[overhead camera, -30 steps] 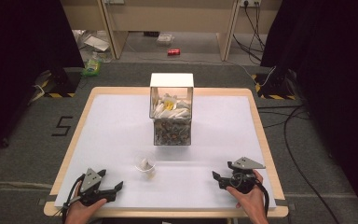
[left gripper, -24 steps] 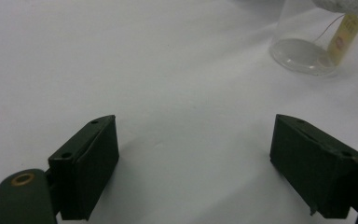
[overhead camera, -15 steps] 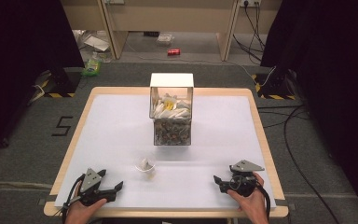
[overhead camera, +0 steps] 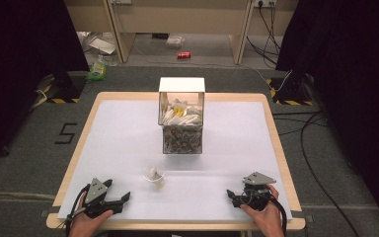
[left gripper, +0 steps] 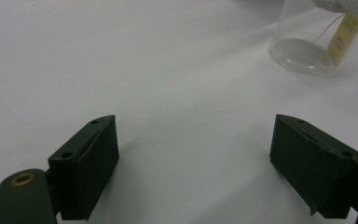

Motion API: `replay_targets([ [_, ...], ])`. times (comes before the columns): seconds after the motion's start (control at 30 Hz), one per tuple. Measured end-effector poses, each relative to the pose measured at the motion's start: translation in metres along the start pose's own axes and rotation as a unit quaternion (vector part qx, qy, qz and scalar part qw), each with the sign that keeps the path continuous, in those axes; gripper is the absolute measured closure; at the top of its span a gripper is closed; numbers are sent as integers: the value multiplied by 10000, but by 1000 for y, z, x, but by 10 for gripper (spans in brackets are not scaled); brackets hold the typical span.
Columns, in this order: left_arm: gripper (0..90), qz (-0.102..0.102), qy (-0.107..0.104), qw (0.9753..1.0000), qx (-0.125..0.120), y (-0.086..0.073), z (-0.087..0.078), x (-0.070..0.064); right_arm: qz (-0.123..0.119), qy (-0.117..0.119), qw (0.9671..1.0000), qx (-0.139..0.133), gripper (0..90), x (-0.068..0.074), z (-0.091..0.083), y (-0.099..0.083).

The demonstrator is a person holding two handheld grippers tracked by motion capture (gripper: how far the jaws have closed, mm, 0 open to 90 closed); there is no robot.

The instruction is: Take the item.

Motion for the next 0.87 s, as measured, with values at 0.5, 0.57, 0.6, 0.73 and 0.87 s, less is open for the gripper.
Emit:
replay_targets([
  [0.5,146,2,-1,10000,2,0,0,0,-16,31,9999,-146,190,0,1,-4],
  [0.57,146,1,1,10000,-1,0,0,0,-17,36,9999,-147,190,0,1,-4],
  [0.6,146,1,1,10000,0,0,0,0,-15,37,9999,-148,189,0,1,-4],
  [0.73,146,-2,2,10000,0,0,0,0,-19,39,9999,-149,189,0,1,-4],
  [0.87,146,0,1,10000,2,0,0,0,-26,38,9999,-142,189,0,1,-4],
])
Point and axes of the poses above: each handheld gripper's, and its own axes: z roughly forward along the jaws, y roughly out of its top, x roughly to its left, the point moved 2 cm from there along z, roughly forward along the jaws, and after that the axes turned 10 degrees about -z, right-handed, at the moved point
